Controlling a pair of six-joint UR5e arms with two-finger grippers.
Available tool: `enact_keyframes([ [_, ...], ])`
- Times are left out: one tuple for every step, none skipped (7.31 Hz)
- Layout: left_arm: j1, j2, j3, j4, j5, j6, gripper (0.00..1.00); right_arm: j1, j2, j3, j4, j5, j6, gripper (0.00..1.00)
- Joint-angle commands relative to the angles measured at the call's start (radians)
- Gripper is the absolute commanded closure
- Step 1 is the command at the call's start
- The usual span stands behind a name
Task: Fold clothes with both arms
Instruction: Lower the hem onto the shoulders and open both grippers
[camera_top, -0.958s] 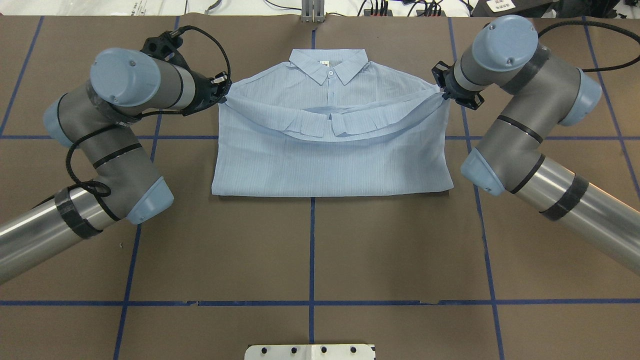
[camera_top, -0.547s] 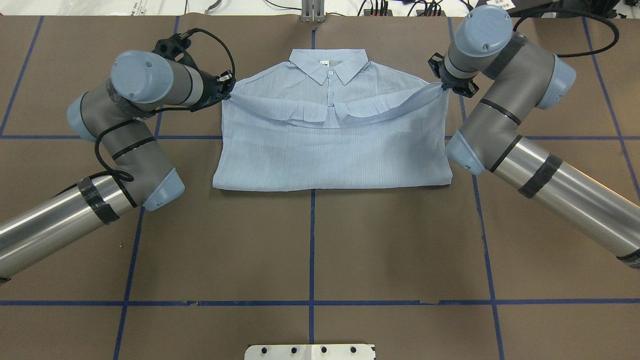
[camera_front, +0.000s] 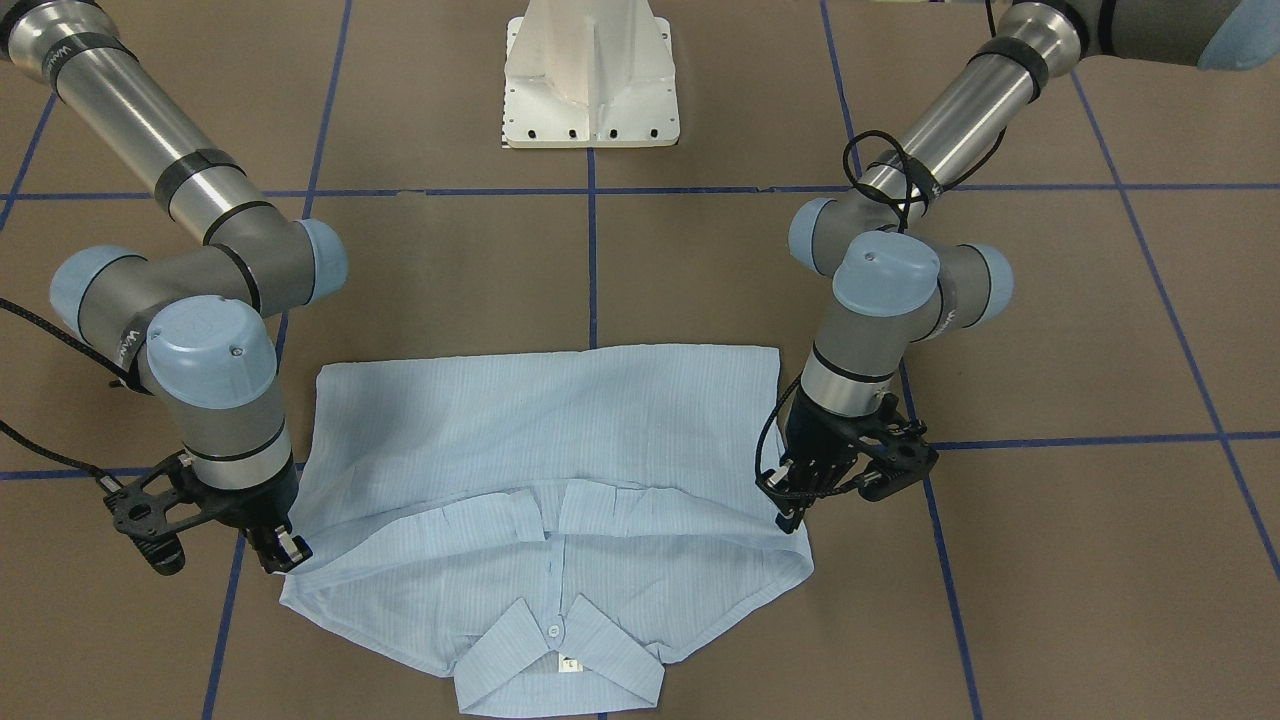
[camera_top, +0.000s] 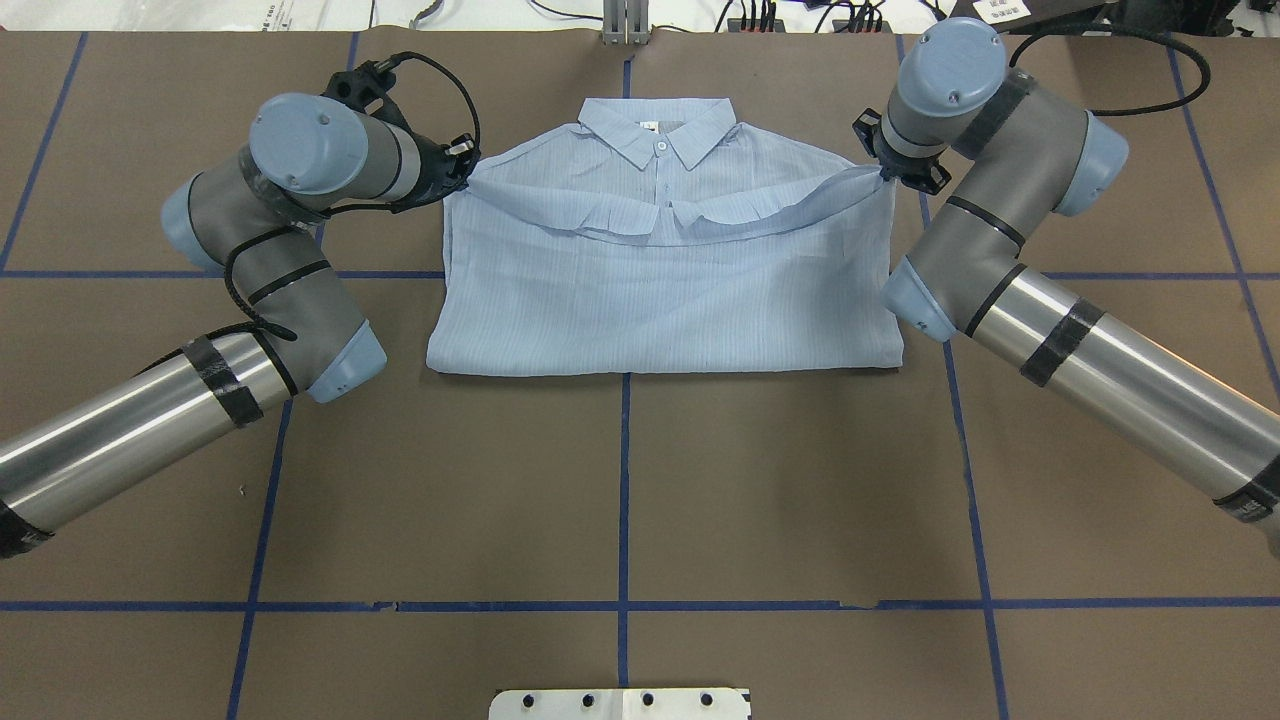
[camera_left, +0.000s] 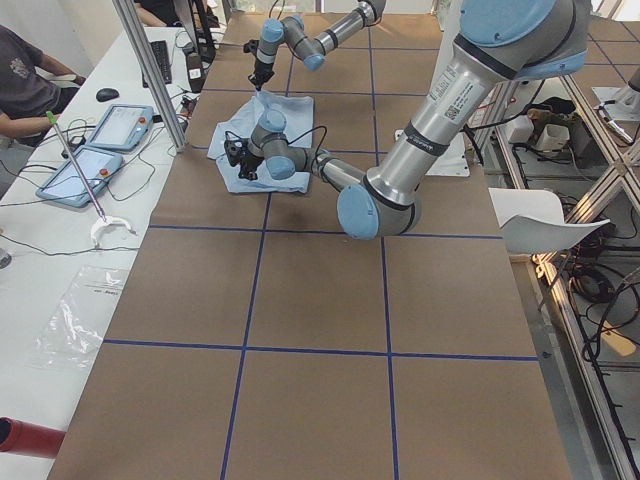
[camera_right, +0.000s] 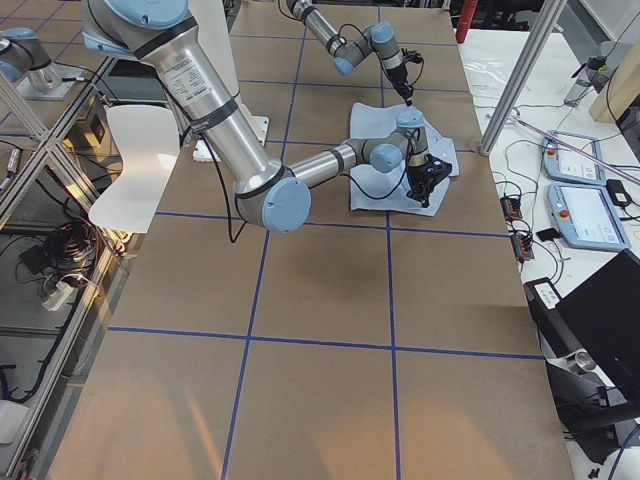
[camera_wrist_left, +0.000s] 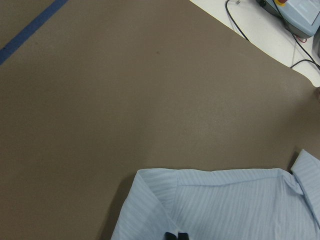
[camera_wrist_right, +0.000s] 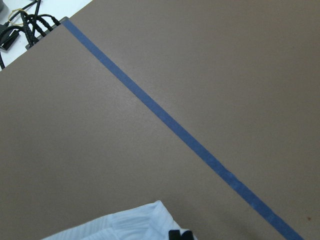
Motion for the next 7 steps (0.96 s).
enact_keyframes([
  [-0.019, -0.009, 0.042, -0.033, 0.009, 0.030, 1.00, 0.001, 0.009, -0.009, 0.001, 0.000, 0.000, 1.00],
  [-0.033, -0.009, 0.044, -0.033, 0.007, 0.057, 1.00, 0.001, 0.017, -0.012, 0.001, 0.000, 0.002, 1.00],
  [-0.041, -0.009, 0.050, -0.033, 0.009, 0.062, 1.00, 0.001, 0.017, -0.012, 0.001, -0.002, 0.002, 1.00],
  [-0.042, -0.009, 0.059, -0.035, 0.007, 0.062, 1.00, 0.001, 0.018, -0.014, 0.001, -0.002, 0.000, 1.00],
  [-0.041, -0.009, 0.061, -0.036, 0.007, 0.062, 1.00, 0.001, 0.026, -0.031, 0.001, -0.003, 0.000, 1.00],
  [-0.041, -0.009, 0.061, -0.038, 0.007, 0.062, 1.00, -0.001, 0.029, -0.040, 0.001, -0.012, 0.000, 1.00],
  [-0.041, -0.009, 0.062, -0.044, 0.007, 0.062, 1.00, -0.001, 0.029, -0.040, 0.002, -0.012, 0.000, 1.00],
])
